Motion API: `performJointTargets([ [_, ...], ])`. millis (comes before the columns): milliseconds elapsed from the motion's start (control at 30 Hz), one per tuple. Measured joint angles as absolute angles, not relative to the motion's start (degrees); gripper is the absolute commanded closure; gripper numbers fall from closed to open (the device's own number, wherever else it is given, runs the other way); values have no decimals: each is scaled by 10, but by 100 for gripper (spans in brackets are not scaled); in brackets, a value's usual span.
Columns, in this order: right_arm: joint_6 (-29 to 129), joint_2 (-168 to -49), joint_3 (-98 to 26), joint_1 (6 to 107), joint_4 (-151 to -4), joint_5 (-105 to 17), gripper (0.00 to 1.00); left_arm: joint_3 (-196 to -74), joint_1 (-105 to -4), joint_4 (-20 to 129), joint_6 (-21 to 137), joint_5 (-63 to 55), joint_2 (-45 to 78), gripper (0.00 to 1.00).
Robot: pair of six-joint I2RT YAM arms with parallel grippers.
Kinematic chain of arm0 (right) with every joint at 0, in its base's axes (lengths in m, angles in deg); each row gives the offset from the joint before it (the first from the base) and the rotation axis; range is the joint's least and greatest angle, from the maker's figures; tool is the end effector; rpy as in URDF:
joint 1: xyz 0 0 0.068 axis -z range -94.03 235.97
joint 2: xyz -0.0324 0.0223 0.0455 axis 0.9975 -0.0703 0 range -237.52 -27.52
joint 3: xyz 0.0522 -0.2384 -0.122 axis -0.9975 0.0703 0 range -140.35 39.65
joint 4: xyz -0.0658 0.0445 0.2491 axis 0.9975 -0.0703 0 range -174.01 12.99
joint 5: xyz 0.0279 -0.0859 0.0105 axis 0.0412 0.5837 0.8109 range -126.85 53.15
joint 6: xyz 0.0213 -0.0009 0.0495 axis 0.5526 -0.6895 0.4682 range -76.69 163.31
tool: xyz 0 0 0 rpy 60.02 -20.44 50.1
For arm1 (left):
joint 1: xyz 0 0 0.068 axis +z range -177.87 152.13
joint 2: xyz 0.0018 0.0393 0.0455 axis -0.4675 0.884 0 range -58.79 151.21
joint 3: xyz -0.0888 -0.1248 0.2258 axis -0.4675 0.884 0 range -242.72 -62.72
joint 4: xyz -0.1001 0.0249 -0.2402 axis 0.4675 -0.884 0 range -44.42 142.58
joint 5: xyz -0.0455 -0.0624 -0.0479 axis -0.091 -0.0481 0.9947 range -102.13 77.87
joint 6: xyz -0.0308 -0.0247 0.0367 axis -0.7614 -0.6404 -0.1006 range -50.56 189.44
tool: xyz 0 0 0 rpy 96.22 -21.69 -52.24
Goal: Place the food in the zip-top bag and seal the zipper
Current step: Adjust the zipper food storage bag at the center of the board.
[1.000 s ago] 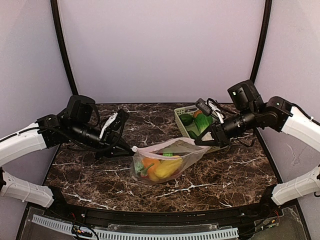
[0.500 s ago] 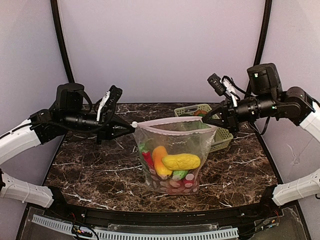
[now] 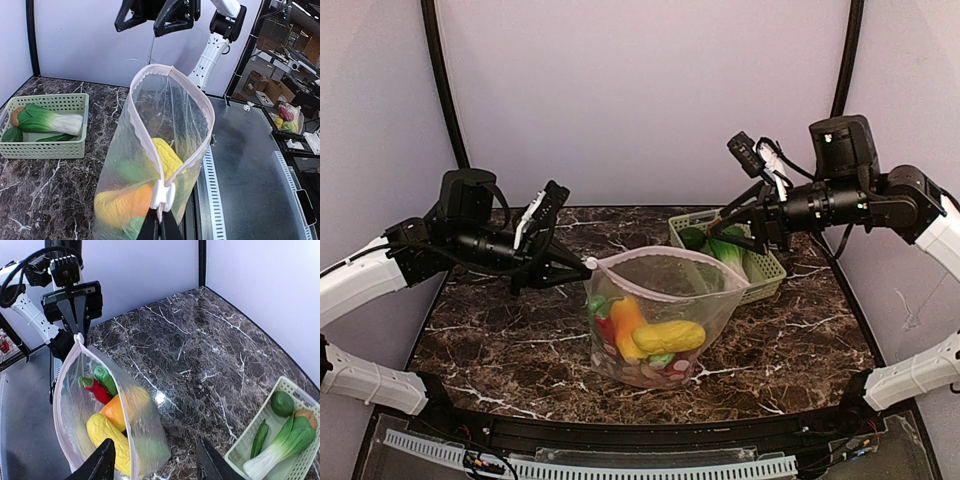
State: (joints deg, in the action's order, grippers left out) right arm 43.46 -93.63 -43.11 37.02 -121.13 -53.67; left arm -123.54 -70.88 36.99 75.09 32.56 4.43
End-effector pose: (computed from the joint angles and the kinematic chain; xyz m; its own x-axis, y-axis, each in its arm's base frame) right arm 0.1410 0.1775 0.4327 -0.3050 -0.3467 -0.8870 -0.8898 0.4358 0.1356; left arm 0.1604 -0.1838 0.3683 -0.1289 0.2159 -0.9679 0.9916 0.0425 -0.1226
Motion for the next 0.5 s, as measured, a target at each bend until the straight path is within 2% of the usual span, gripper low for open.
performJointTargets([
  [500,346,-1184,-590,240,-1121,-581,54,-1236,-708,316,797,356,41,99],
])
